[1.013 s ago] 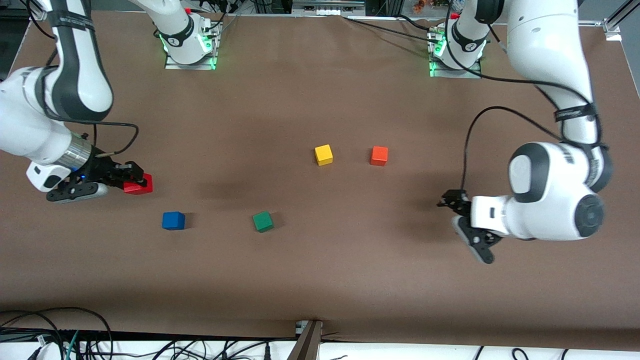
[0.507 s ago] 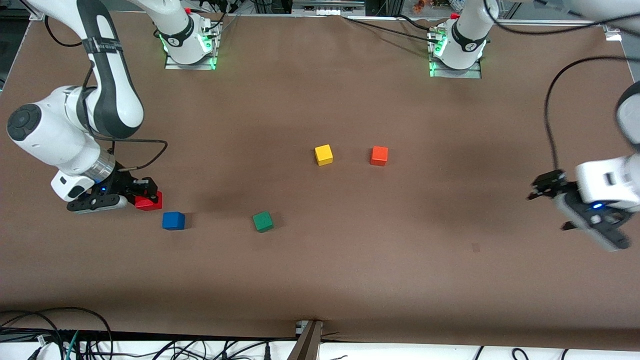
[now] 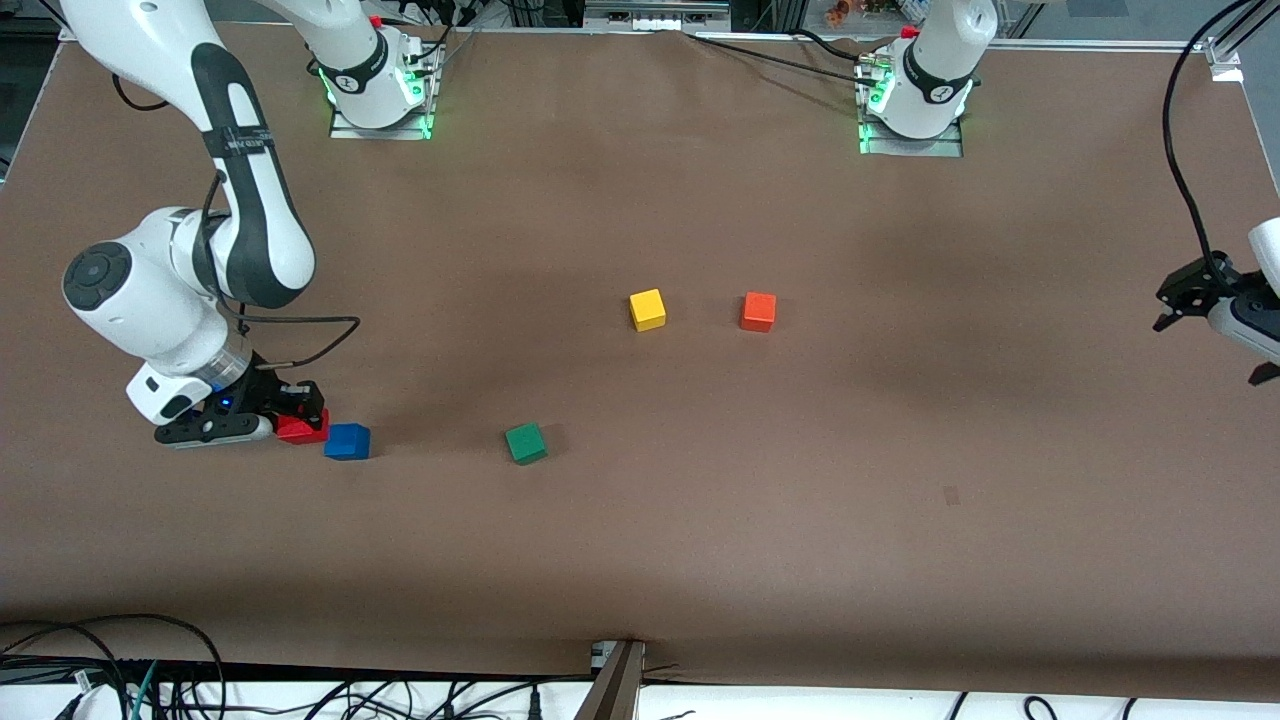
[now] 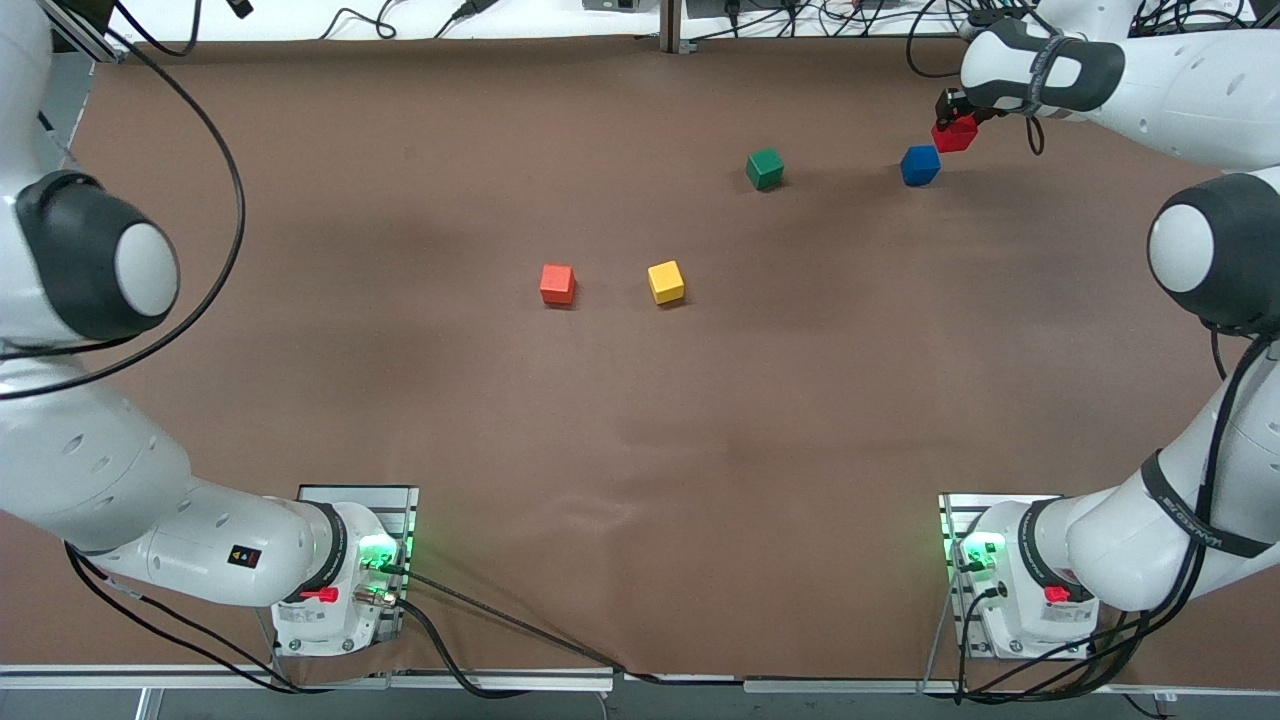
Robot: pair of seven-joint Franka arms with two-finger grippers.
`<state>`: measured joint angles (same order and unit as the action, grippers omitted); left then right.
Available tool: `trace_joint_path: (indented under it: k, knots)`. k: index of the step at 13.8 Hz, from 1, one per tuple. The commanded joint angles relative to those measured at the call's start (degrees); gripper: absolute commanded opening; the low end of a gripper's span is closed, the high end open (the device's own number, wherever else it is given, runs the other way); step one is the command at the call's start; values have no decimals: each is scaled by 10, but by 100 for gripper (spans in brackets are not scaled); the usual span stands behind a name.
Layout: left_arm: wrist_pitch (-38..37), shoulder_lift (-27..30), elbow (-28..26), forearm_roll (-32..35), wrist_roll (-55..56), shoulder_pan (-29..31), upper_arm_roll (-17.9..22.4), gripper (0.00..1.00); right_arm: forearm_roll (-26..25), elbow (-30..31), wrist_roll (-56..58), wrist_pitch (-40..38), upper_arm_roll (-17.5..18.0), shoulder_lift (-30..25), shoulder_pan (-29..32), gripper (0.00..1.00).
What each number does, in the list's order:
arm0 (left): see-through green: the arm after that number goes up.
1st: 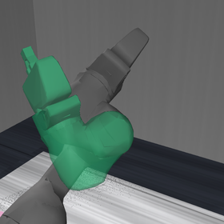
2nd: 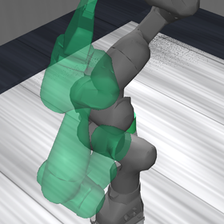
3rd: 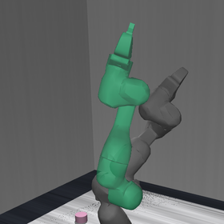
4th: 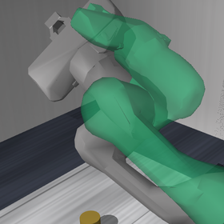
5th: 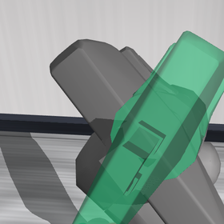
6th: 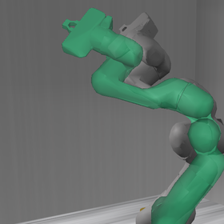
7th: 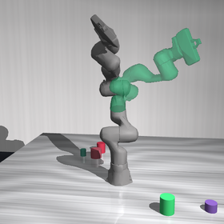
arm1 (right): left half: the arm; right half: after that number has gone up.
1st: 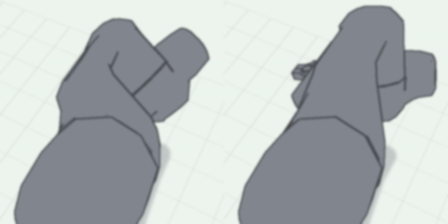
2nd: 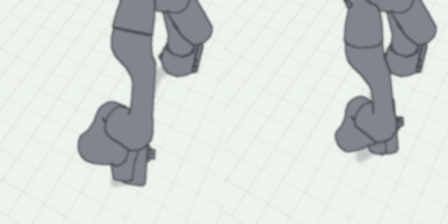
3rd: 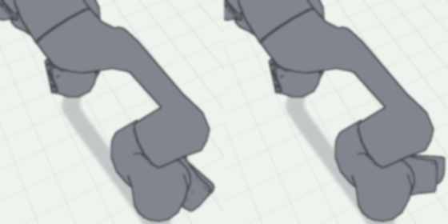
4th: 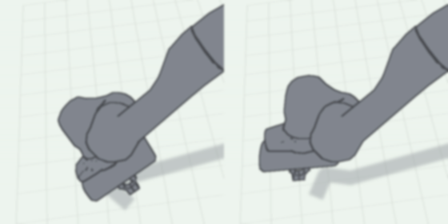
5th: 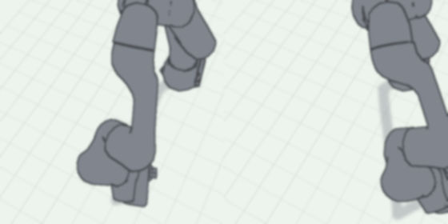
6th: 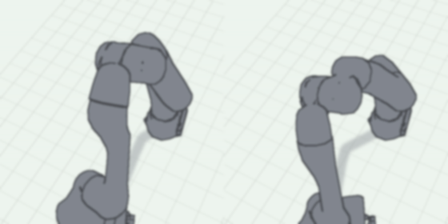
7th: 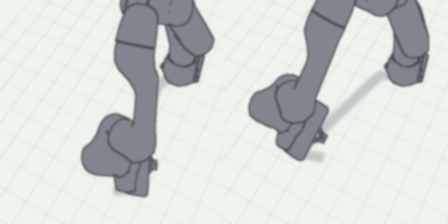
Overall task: Pass red block to right arm, stack on blue
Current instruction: 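Move the red cube with the right gripper over the blue cube, then lower the red cube onto the blue cube with the right gripper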
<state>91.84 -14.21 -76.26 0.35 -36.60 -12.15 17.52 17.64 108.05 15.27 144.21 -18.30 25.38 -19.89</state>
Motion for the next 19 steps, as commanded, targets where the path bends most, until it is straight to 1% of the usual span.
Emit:
trace_joint_path:
  k: [1, 3, 4, 5, 8, 10, 12, 19]
  knots:
    - [2, 74, -97, 21, 156, 55, -82, 100, 9, -20, -12, 10, -1, 15, -3, 0]
    - [-37, 88, -104, 18, 285, 80, -134, 100, 18, -20, -12, 17, -1, 22, -5, 0]
    - [-53, 95, -104, 18, 329, 80, -144, 100, 30, -21, -12, 20, -1, 27, -6, 0]
    - [-57, 96, -104, 14, 340, 80, -144, 100, 38, -20, -12, 25, -1, 32, -6, 0]
    - [-63, 89, -101, 4, 343, 96, -146, 100, 38, -20, -27, 27, -1, 39, -7, 0]
    - [-79, 80, -95, 0, 348, 97, -149, 100, 38, -20, -40, 34, -2, 45, -16, 0]
    - [-78, 77, -94, 0, 347, 97, -149, 100, 38, -20, -41, 37, -2, 52, -18, 0]
    - [-78, 61, -74, 0, 349, 92, -149, 100, 37, -13, -32, 35, -2, 50, -23, 0]
